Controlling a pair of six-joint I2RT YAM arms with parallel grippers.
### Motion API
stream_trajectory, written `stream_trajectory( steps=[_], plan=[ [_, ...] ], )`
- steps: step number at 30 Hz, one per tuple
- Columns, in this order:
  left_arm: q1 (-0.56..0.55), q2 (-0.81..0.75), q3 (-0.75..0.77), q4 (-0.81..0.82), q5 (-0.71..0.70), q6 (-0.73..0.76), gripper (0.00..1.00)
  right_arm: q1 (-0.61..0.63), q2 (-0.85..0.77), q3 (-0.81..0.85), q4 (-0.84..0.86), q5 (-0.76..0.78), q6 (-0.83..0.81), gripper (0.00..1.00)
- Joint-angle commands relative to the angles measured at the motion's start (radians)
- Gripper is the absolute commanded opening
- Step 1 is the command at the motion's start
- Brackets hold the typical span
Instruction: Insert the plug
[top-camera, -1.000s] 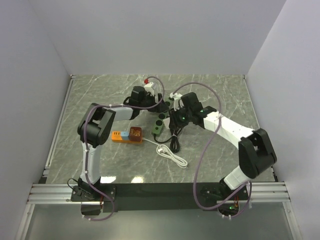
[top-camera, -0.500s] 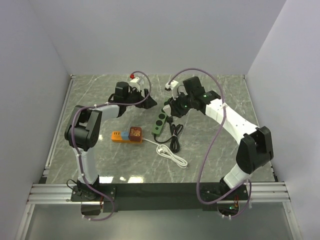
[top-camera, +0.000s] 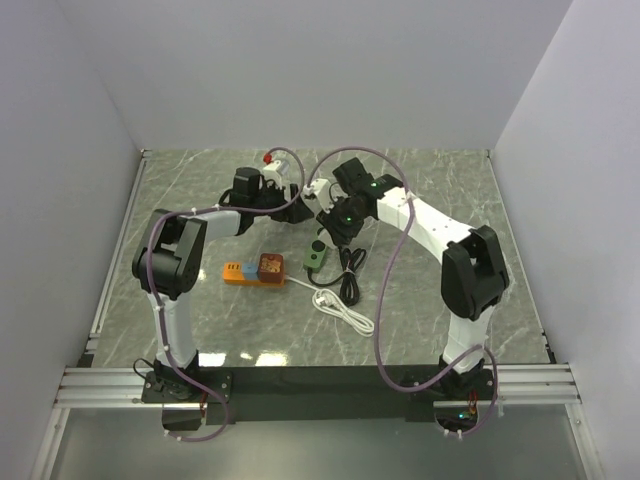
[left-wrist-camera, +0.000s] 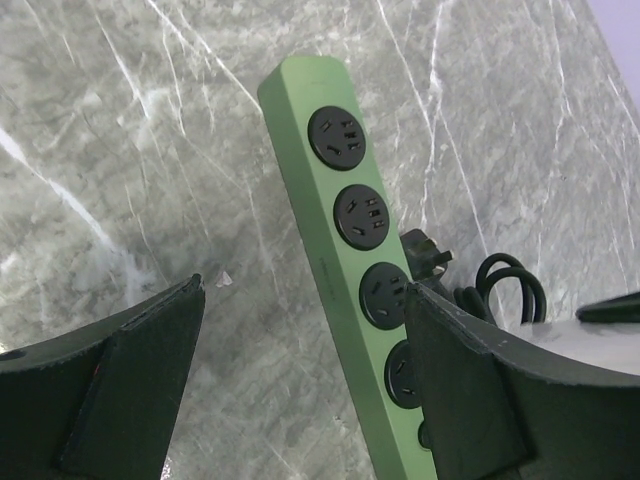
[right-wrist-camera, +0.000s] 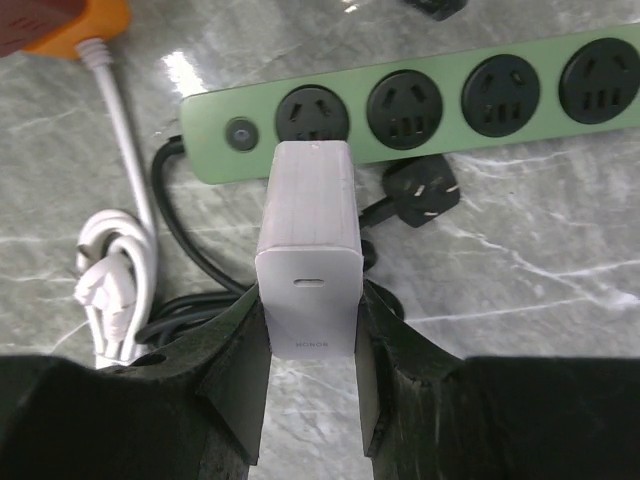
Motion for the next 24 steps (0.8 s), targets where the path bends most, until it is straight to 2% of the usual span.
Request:
stream_trajectory(
  steps=[1, 12, 24],
  plan=[
    [0.000, 0.014, 0.023, 0.013, 0.006, 0.002, 0.86, 0.022, 0.028, 0.104, -0.063, 0.081, -0.030, 0.00],
    [0.004, 0.028, 0.029, 0.004, 0.001, 0.001, 0.86, 0.041, 0.117, 0.147, -0.096, 0.144, -0.041, 0.00],
    [0.017, 0.035, 0.021, 0.016, 0.003, -0.006, 0.86, 0.071, 0.096, 0.136, -0.077, 0.154, -0.041, 0.00]
  ],
)
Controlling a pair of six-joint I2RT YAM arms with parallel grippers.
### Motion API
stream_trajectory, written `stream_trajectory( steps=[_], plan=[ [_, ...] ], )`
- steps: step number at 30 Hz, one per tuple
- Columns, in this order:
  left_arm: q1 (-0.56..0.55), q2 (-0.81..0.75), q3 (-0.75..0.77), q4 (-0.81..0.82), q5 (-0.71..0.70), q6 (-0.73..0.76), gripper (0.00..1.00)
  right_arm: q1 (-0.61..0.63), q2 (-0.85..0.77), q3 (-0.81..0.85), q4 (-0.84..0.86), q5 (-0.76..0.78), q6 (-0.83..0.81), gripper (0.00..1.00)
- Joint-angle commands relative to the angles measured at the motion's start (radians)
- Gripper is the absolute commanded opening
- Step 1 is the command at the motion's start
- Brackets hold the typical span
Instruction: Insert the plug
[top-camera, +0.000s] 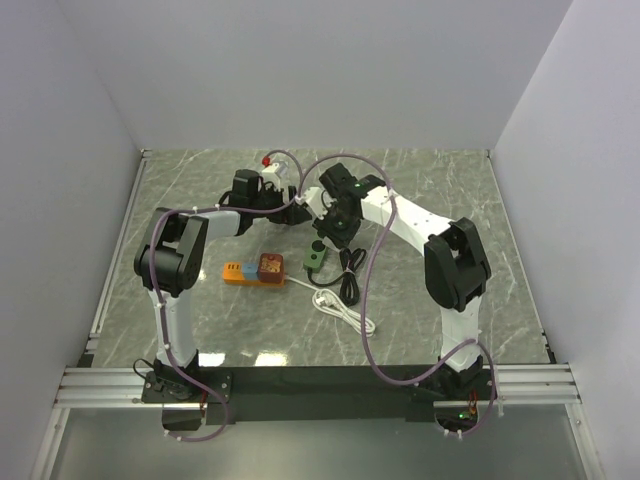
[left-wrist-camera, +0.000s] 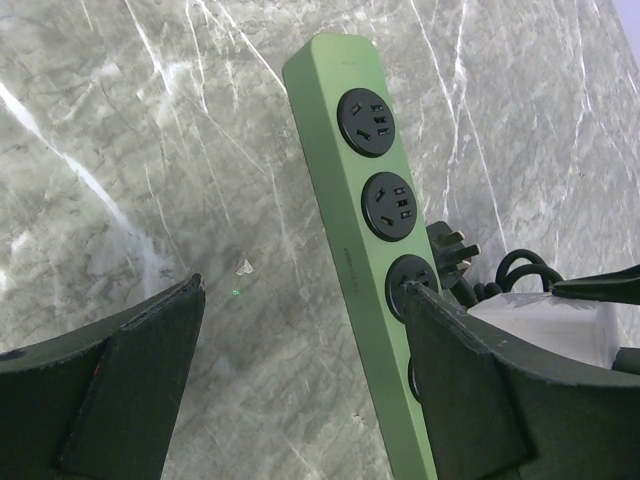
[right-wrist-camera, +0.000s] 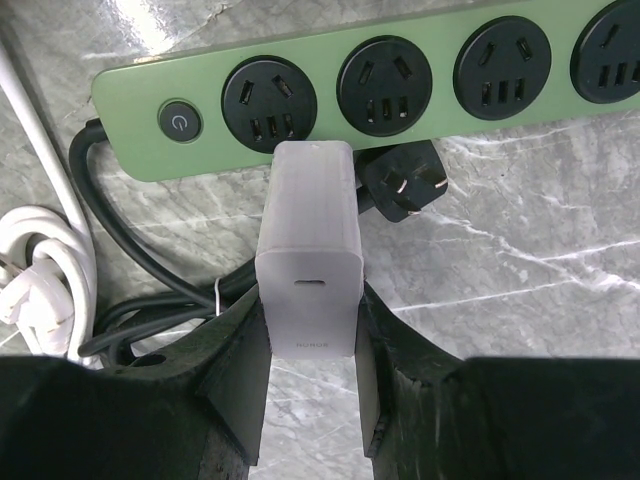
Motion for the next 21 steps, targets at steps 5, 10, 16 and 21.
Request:
stream_trajectory(
  steps=[5, 10, 16, 21],
  plan=[
    [0.007, 0.009, 0.025, 0.019, 0.010, -0.003, 0.86, 0.044, -0.052, 0.045, -0.006, 0.000, -0.010, 0.00],
    [0.008, 0.004, 0.018, 0.022, 0.010, -0.003, 0.86, 0.054, -0.063, 0.045, -0.014, 0.018, -0.002, 0.00],
    [0.010, 0.001, 0.015, 0.023, 0.010, -0.005, 0.86, 0.058, -0.081, 0.038, -0.005, 0.037, 0.004, 0.00],
    [0.010, 0.003, 0.014, 0.025, 0.010, -0.006, 0.86, 0.056, -0.120, 0.028, 0.011, 0.052, 0.006, 0.00]
  ],
)
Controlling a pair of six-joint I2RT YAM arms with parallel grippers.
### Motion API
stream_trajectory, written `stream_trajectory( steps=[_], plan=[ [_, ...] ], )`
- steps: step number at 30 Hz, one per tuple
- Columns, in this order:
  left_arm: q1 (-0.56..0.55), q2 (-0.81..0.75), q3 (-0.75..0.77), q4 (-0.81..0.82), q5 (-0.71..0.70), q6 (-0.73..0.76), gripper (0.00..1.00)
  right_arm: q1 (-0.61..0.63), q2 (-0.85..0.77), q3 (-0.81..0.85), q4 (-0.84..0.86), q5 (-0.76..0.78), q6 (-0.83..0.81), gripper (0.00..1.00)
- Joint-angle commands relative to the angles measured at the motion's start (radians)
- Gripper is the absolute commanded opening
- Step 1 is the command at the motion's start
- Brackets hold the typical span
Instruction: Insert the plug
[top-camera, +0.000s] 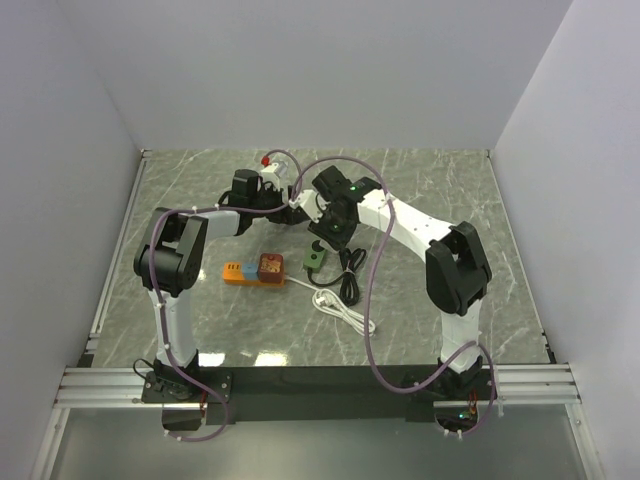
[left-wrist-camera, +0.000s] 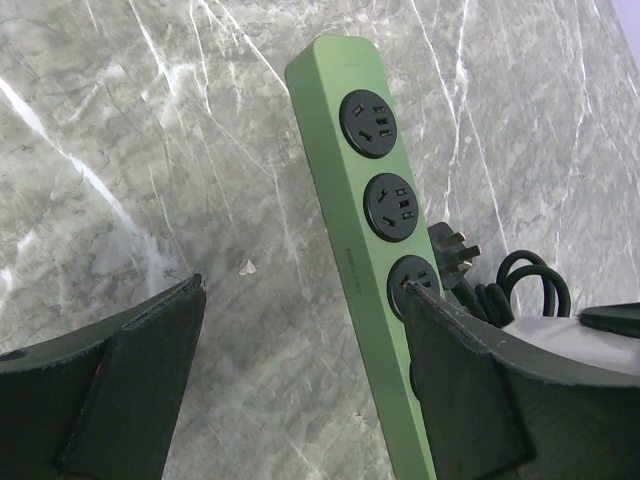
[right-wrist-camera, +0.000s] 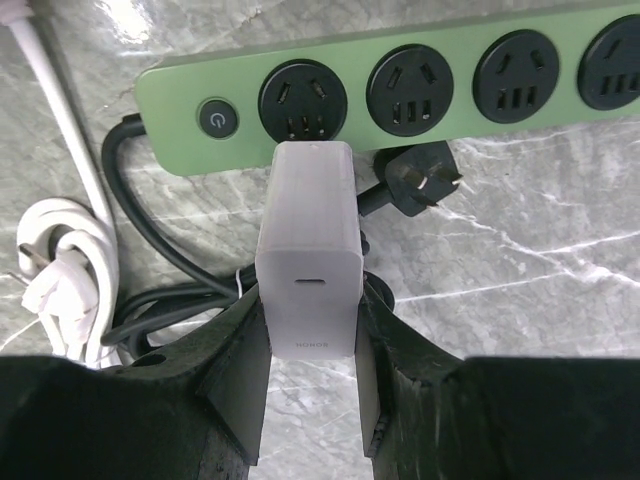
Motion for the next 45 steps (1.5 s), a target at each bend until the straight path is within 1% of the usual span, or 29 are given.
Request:
stream_trajectory(
  steps=[1, 12, 35, 39, 45],
  plan=[
    [0.006, 0.003, 0.015, 0.025, 0.011, -0.005, 0.85, 0.009, -0.098, 0.027, 0.029, 0.002, 0.001, 0.00],
    [0.006, 0.004, 0.015, 0.020, 0.009, -0.001, 0.85, 0.009, -0.038, 0.056, 0.024, -0.035, -0.011, 0.00],
    [0.006, 0.011, 0.017, 0.017, 0.014, -0.001, 0.85, 0.011, 0.045, 0.074, 0.006, -0.013, -0.015, 0.00],
    [0.006, 0.014, 0.018, 0.016, 0.014, -0.001, 0.85, 0.009, 0.062, 0.090, -0.014, -0.015, -0.017, 0.00],
    [0.006, 0.012, 0.018, 0.011, 0.009, 0.004, 0.85, 0.011, 0.131, 0.148, -0.069, -0.010, -0.023, 0.00]
  ],
)
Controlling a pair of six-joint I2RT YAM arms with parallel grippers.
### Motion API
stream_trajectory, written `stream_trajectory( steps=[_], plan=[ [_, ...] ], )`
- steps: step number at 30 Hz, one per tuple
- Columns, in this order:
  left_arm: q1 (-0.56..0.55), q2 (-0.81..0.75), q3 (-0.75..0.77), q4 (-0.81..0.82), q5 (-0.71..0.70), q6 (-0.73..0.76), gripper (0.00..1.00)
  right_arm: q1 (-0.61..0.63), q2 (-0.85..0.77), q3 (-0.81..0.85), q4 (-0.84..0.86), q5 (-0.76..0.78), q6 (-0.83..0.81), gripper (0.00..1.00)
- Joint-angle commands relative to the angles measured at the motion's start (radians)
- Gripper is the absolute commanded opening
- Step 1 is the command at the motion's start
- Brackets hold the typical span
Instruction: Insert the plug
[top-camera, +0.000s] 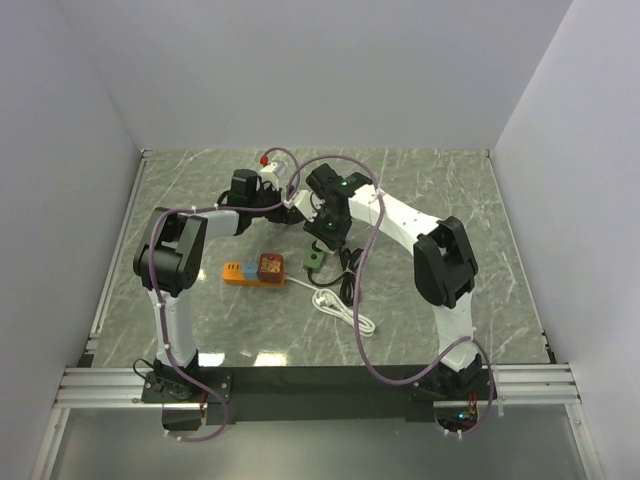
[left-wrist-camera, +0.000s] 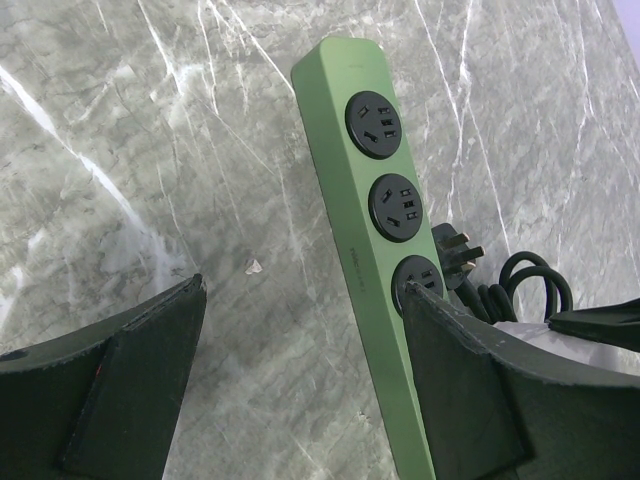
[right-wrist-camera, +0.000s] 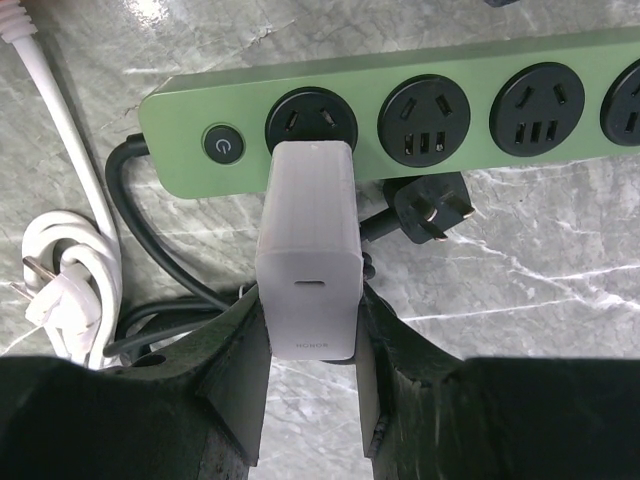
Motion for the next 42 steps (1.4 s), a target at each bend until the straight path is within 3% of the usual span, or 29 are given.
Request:
stream_trajectory(
  steps=[1, 19, 42],
  plan=[
    [0.002, 0.012, 0.018, 0.008, 0.009, 0.005, 0.85, 0.006, 0.055, 0.075, -0.039, 0.019, -0.017, 0.00],
    [0.009, 0.027, 0.026, 0.003, 0.025, 0.004, 0.85, 0.043, 0.197, 0.188, -0.122, 0.062, -0.014, 0.00],
    [0.049, 0.047, 0.011, 0.022, 0.049, -0.008, 0.85, 0.063, 0.293, 0.323, -0.073, 0.001, -0.023, 0.00]
  ],
)
